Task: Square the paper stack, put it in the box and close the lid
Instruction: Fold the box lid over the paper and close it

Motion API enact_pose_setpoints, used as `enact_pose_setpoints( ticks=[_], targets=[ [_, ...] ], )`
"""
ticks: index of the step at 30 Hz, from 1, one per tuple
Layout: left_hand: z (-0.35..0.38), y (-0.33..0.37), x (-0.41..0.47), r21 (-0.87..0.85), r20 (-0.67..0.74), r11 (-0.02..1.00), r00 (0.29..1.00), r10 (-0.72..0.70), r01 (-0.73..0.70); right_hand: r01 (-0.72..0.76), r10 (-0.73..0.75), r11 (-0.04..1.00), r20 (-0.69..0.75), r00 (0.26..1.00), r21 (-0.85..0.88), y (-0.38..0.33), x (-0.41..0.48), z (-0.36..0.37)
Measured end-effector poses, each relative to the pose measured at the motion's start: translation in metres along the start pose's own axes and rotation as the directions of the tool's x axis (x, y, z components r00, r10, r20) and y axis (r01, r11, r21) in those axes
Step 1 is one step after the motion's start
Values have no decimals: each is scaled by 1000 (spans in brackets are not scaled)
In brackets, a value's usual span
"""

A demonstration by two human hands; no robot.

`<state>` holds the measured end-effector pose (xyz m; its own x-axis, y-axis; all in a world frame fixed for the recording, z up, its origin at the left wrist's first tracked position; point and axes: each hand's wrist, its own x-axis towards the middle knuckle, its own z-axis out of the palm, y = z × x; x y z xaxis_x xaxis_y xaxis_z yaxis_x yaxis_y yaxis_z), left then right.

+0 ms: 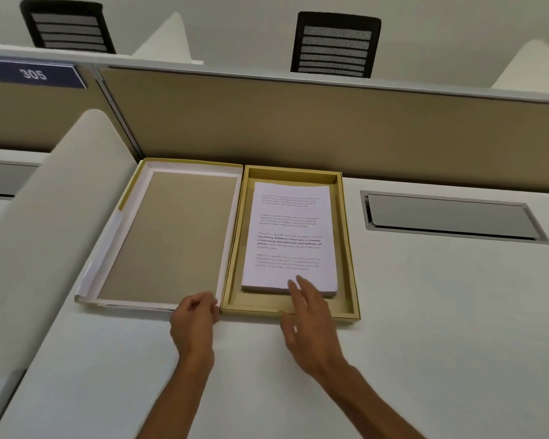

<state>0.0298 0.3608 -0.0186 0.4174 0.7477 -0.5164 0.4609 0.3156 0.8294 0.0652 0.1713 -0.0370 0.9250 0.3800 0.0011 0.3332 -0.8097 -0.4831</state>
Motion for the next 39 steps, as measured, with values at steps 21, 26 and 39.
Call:
enact_pose_setpoints(
  ticks=[21, 26, 39],
  targets=[
    [-15, -15, 24, -196, -217, 980, 974, -66, 22, -49, 53, 959, 8, 999, -280, -34, -26, 33],
    [-18, -21, 7, -128, -175, 977, 974, 146, -170, -38, 31, 958, -32, 999, -284, -31, -25, 35],
    [-3, -30, -23, 207, 114, 834, 859, 499, -512, -44, 29, 985, -92, 995, -165, -27, -25, 38]
  ],
)
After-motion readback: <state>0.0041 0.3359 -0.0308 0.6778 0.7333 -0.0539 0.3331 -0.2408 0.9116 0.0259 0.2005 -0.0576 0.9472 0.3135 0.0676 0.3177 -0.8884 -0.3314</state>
